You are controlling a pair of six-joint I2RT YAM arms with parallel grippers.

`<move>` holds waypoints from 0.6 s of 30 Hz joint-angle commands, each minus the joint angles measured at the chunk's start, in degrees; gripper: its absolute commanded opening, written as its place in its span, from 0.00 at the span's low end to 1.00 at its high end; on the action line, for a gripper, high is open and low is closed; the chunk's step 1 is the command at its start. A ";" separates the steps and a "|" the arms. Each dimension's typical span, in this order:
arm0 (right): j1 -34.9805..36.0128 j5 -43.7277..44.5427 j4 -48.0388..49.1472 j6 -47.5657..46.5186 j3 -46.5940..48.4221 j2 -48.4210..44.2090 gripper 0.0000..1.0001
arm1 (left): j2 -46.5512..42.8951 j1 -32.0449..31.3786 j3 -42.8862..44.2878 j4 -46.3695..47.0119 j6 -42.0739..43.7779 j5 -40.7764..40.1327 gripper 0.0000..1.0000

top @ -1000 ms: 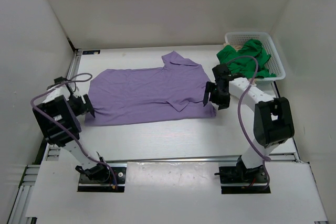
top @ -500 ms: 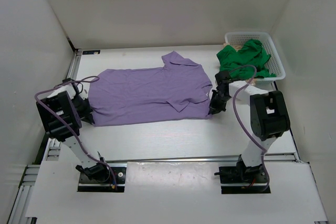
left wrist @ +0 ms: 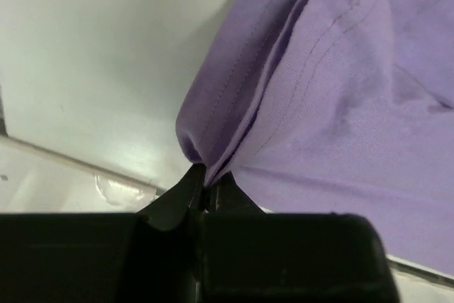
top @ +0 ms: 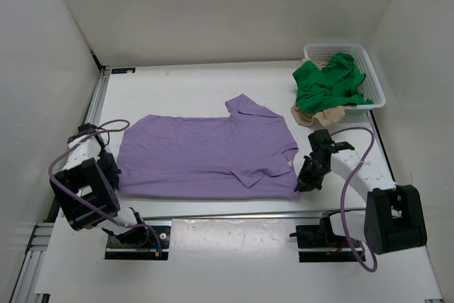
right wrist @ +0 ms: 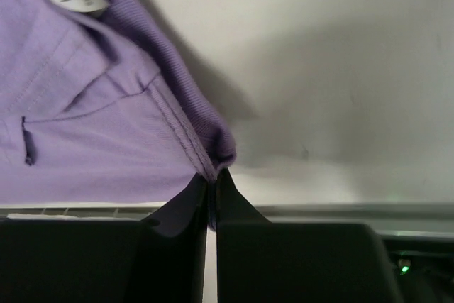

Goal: Fold and stack the t-shirts
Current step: Fold the flattened tshirt in 1/3 of the way

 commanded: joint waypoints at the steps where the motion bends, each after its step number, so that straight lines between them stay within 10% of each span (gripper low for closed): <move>1: -0.45 1.45 -5.36 5.76 -4.66 -4.19 0.02 | -2.07 0.44 -4.98 -0.92 0.27 -7.04 0.10; 3: -0.45 0.92 -5.88 7.00 -7.11 -6.65 0.09 | -3.73 0.44 -8.66 -0.92 0.27 -8.53 0.18; 5: -0.45 0.92 -6.42 7.70 -7.74 -8.94 0.44 | -4.88 0.44 -10.61 0.65 0.27 -10.90 0.55; 7: -0.45 1.44 -6.94 7.71 -8.36 -11.30 0.54 | -6.99 0.44 -11.15 1.45 0.27 -12.40 0.72; 14: -0.45 6.54 -11.07 3.33 1.39 -14.57 0.48 | -15.07 -8.06 10.44 3.38 0.27 -14.36 0.66; 18: 0.08 6.55 -9.06 -1.51 7.53 -10.80 0.37 | -16.49 -34.07 22.24 1.28 0.27 -11.44 0.62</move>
